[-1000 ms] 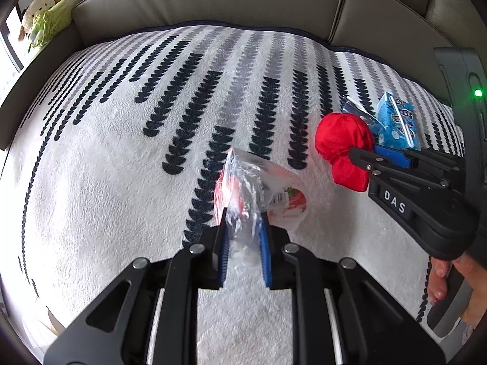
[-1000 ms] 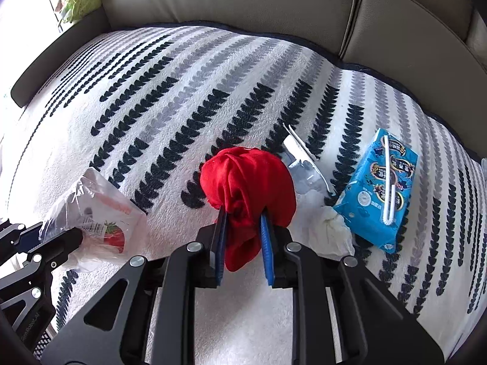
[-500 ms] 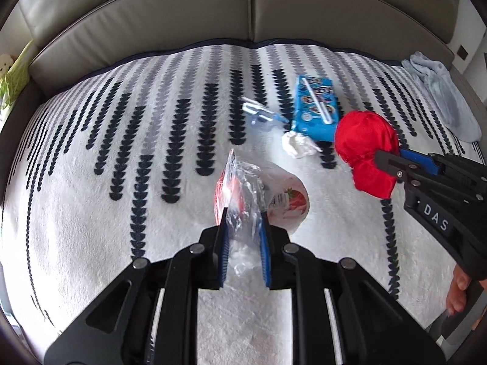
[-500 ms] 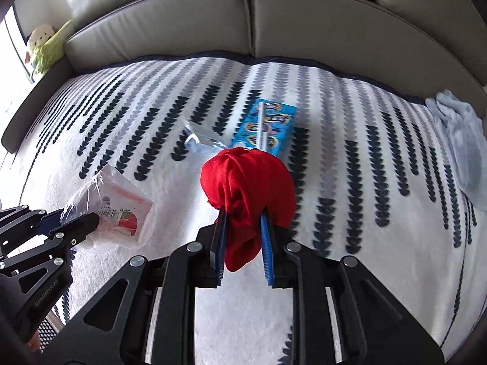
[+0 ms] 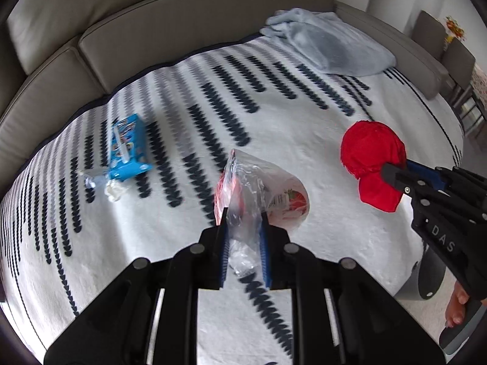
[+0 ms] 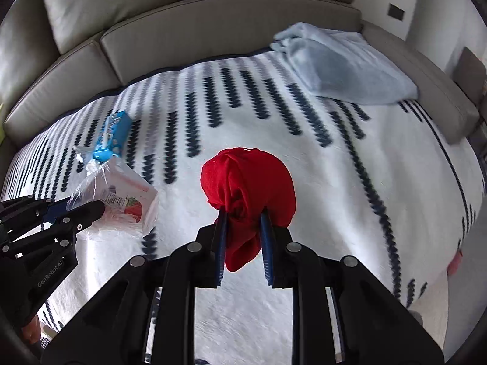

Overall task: Collect trash
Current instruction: 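Carry the plastic bag and red cloth over the bin and open the right tool, then open the left tool to drop the clear plastic bag into the bin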

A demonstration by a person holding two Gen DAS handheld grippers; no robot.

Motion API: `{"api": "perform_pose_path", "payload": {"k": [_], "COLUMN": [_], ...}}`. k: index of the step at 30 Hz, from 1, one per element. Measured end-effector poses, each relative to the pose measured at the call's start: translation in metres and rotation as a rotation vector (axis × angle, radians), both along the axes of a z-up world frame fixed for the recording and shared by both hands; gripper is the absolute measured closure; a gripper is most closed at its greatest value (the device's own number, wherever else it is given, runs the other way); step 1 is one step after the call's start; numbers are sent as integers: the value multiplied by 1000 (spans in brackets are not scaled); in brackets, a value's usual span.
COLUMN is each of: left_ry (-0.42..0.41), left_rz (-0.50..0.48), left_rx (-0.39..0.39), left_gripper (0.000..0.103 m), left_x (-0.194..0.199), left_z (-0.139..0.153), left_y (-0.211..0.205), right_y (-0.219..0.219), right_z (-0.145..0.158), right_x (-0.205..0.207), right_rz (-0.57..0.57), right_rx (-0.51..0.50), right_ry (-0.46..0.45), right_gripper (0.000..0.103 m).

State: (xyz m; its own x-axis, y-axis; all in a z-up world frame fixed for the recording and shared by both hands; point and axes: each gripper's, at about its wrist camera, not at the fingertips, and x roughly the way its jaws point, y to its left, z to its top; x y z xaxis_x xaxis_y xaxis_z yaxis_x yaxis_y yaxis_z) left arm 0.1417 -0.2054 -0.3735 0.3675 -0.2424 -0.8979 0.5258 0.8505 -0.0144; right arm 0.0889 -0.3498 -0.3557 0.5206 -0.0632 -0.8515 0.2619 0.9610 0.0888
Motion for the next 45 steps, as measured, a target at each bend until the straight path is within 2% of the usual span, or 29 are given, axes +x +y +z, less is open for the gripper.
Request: {"api": "perform_pose_path", "payload": {"k": [6,12,18,23,27,31,38,45], "left_ry": [7,21,47,76,84,83,81,85], "left_rz": [-206,-389,-563,-695,-772,-816,-849,-887], "left_rx": [-7,-8,-5,9,21,39,65,62], "left_gripper": [85,85,85,85,85,85,85,85], "left_x": [-59,-135,-224,-286,-321,-341,-358,-375], "left_z": [1,-4,-17,-36,-51,-64,-73,-69], "left_y": [-111,-218,-309,-369,-401,-421,-432,-433], "right_y": [-99,-186,-251,-285,-299,-306,-313,-309], "right_z": [-4,-11,-34,-61,-80,-93,-98,-92], "right_x": [-94,-203,-311,-382,-424,-447,-466,-479], "right_rz": [-212,-434,-654,-789,-859,-890,-916,-940], "right_rx": [-6,-5,18,40,63,78,84,80], "right_ry": [23,58,98,143,160,163,151,150], "right_gripper": [84,84,84,84,81,79,78,78]}}
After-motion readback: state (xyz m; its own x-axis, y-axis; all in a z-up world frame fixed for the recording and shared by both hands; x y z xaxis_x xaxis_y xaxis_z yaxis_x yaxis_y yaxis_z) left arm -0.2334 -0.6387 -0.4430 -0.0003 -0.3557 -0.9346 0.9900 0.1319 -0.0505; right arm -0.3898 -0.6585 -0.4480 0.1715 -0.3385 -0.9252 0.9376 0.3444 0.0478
